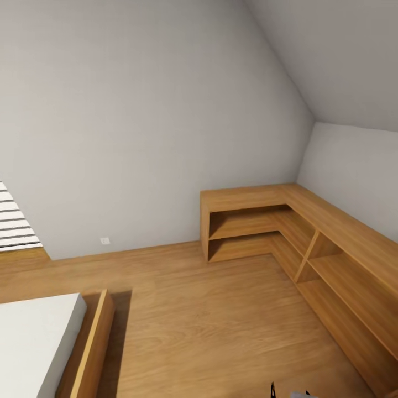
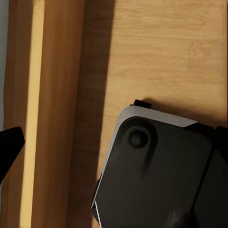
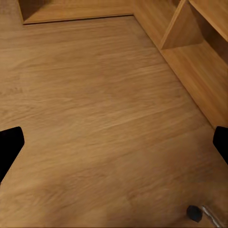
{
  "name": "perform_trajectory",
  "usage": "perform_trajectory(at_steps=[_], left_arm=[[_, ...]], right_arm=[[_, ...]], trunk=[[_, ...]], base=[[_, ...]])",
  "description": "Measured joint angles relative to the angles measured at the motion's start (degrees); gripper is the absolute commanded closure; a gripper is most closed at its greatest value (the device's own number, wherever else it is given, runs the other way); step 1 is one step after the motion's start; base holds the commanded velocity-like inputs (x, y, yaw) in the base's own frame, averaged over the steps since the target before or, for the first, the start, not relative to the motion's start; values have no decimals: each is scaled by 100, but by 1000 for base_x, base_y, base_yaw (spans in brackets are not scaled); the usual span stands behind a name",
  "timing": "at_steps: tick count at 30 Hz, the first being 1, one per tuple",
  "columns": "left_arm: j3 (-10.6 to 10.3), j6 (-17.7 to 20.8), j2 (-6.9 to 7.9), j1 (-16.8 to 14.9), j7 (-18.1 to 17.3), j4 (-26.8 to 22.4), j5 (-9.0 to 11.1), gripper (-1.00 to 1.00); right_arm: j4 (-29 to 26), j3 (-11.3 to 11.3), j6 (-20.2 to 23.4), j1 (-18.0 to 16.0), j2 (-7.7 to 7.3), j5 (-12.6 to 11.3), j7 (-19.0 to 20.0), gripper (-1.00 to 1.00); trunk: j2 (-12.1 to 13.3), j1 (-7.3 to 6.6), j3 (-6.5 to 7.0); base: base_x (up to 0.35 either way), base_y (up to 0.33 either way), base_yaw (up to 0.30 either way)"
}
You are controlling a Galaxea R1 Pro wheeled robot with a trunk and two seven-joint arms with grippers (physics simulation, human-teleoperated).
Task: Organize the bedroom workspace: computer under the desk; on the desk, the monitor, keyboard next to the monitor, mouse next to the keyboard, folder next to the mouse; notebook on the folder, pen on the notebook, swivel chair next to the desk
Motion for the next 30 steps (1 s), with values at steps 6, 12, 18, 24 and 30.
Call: perform_trajectory(at_steps=[6,12,18,24,30], left_arm=[[-1,0,1,-1,0,1,0,-100],[-1,5,3,-1,0,1,0,-100],[4,3,8,-1,0,1,1,-100],[4,4,9,-1,0,1,3,-100],[9,1,8,-1,0,0,7,-100]], right_arm=[[-4,0,-2,0,-2,-1,1,-100],[-3,0,-2,2,-3,0,6,-100],[-1,1,-1,0,-3,1,9,-100],[-1,1,0,0,-3,2,9,-100],[-1,0,1,1,-3,3,15,-100]], trunk=[[0,0,0],[0,1,0],[1,3,0],[1,3,0],[0,1,0]], base=[[327,0,-174],[253,0,-246],[52,0,-260],[8,0,-262],[167,109,-262]])
